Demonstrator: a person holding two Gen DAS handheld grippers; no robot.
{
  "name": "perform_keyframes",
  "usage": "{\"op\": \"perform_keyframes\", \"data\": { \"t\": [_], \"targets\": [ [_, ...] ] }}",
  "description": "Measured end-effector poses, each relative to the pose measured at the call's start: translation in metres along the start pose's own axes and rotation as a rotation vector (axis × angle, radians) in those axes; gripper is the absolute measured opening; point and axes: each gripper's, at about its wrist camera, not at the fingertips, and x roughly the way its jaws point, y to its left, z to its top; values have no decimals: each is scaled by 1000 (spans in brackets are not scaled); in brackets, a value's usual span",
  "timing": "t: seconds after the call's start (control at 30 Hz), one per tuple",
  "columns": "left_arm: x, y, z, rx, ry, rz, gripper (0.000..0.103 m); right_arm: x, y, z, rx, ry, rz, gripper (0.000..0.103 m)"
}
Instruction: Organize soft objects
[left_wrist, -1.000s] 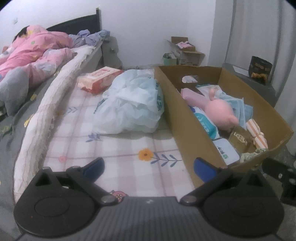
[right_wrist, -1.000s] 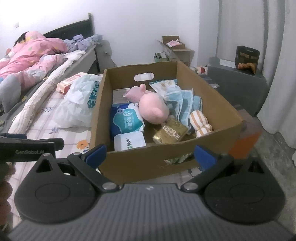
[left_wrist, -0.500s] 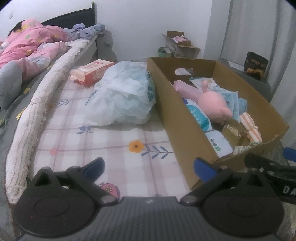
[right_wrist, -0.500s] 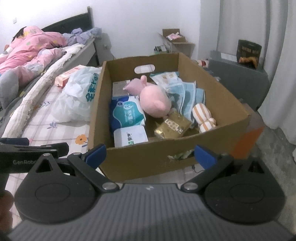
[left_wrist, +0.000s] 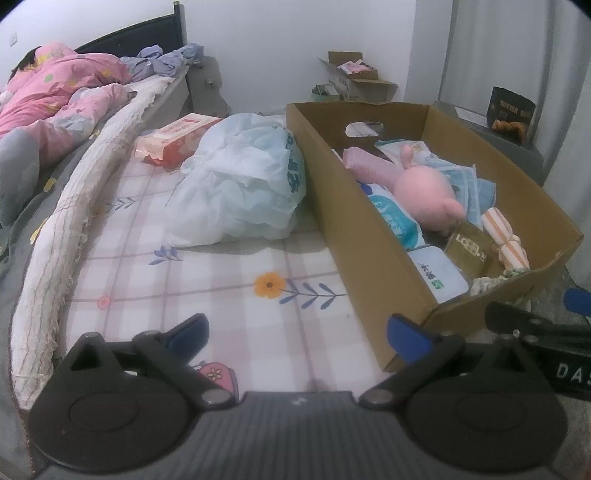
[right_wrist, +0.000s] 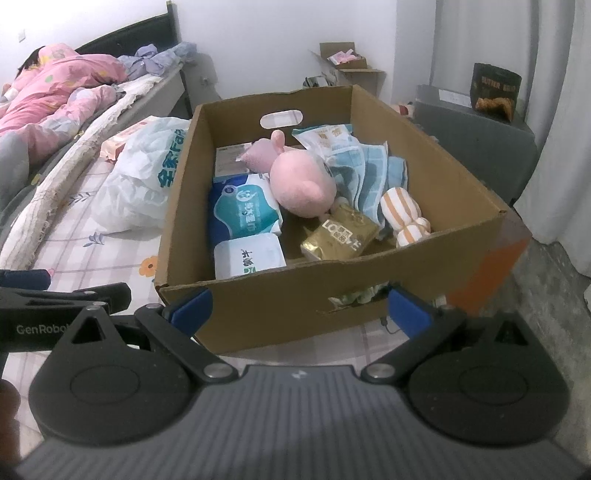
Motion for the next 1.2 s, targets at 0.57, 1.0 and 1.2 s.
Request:
{"op": "perform_keyframes", "data": {
  "t": [0.57, 1.0, 1.2],
  "targets": [
    [0, -3, 1, 8, 1, -2, 103, -3, -4, 0, -5, 0, -12, 102],
    [4, -5, 1, 8, 18, -12, 103, -1, -6, 0, -6, 8, -21, 102],
    [4, -5, 1, 8, 18, -12, 103, -1, -6, 0, -8, 8, -22, 102]
  ]
}}
